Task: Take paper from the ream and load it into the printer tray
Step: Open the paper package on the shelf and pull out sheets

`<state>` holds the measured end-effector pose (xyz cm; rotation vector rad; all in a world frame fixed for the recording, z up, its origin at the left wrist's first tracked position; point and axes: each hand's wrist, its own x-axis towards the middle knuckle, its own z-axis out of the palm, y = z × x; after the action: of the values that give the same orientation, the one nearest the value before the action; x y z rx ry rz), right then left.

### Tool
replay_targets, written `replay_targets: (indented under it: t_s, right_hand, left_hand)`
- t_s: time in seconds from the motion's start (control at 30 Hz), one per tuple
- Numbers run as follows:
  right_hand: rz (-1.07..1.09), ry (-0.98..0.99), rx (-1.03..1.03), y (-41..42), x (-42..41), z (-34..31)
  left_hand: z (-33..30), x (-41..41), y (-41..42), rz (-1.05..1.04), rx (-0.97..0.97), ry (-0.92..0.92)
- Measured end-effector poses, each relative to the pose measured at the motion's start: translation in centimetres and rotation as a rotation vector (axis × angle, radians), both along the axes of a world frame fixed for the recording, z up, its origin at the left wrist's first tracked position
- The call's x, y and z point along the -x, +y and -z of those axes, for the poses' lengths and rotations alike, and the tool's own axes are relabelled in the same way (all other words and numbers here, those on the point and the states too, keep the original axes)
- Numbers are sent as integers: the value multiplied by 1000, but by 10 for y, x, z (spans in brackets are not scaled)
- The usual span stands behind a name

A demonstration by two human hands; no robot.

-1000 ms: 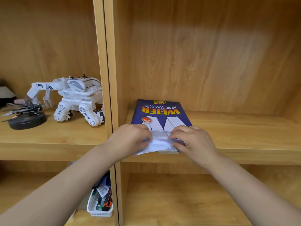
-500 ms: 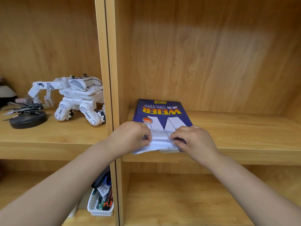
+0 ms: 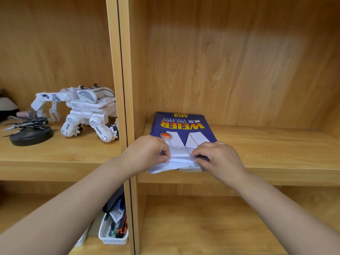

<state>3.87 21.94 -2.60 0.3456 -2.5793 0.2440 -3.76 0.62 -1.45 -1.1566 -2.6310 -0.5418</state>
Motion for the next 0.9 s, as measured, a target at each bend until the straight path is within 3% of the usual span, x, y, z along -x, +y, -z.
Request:
replay_targets:
  t_s: [0.23, 0.47, 0.9]
  right_hand:
    - [7, 3, 5, 0, 0, 2]
    - [-13, 43, -27, 1, 0, 3]
    - [-16, 38, 60, -4, -14, 0]
  left_hand:
    - [1, 1, -1, 18, 27, 48]
    - [20, 5, 0, 78, -2, 483]
    - [14, -22, -3, 60, 61, 822]
